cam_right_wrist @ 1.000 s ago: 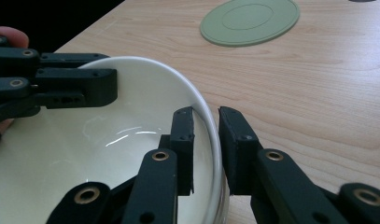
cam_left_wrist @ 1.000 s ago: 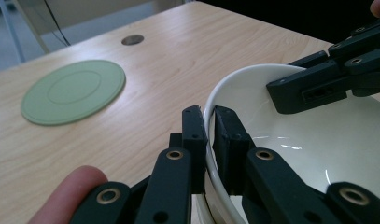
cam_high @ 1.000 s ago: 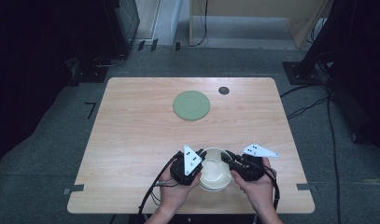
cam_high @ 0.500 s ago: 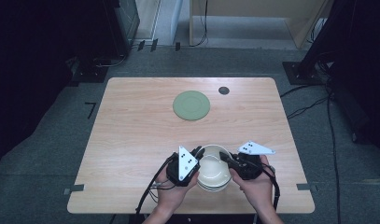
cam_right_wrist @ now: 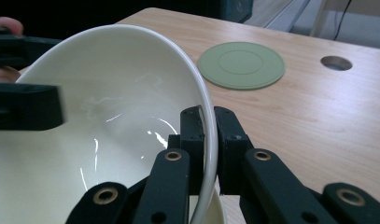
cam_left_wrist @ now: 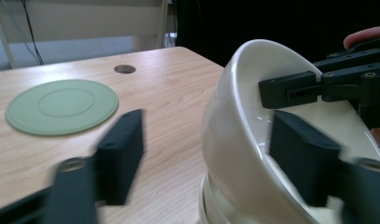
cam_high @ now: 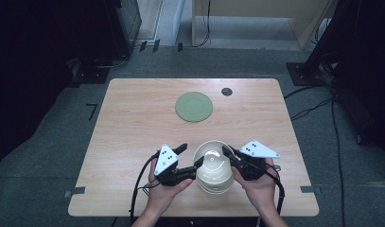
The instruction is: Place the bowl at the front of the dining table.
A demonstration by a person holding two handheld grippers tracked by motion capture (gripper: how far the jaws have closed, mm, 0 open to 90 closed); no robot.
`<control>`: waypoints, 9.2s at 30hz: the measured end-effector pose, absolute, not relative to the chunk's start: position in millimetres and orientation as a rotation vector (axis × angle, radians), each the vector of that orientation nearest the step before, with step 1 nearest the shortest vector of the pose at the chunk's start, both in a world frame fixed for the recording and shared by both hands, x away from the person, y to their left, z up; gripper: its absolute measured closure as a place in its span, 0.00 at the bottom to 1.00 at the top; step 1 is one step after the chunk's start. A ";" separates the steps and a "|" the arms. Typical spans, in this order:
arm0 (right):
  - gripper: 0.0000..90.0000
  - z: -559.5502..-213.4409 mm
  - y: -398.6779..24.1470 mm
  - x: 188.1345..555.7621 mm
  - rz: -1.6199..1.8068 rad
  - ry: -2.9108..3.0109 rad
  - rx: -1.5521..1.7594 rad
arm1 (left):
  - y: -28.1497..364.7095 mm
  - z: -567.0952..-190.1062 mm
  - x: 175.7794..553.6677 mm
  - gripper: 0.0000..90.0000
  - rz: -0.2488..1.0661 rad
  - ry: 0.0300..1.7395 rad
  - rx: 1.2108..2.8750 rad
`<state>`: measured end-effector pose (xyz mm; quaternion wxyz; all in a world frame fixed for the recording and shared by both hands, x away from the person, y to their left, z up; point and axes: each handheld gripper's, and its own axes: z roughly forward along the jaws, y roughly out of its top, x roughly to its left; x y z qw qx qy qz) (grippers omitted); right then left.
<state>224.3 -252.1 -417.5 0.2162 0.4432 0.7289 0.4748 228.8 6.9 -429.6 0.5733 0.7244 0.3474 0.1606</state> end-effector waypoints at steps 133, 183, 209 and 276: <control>0.94 -460.2 -194.1 509.1 1.064 1.802 2.046 | 174.4 -509.3 274.1 0.07 0.534 1.228 1.708; 0.33 -468.4 -217.6 506.5 1.124 1.788 2.158 | 174.1 -509.8 275.2 0.08 0.534 1.242 1.707; 0.00 -441.7 -251.9 435.4 1.207 1.841 1.681 | 171.8 -510.0 275.0 0.08 0.549 1.238 1.726; 0.00 -499.8 -371.9 279.3 1.077 1.675 1.700 | 167.6 -510.4 273.4 0.08 0.578 1.235 1.755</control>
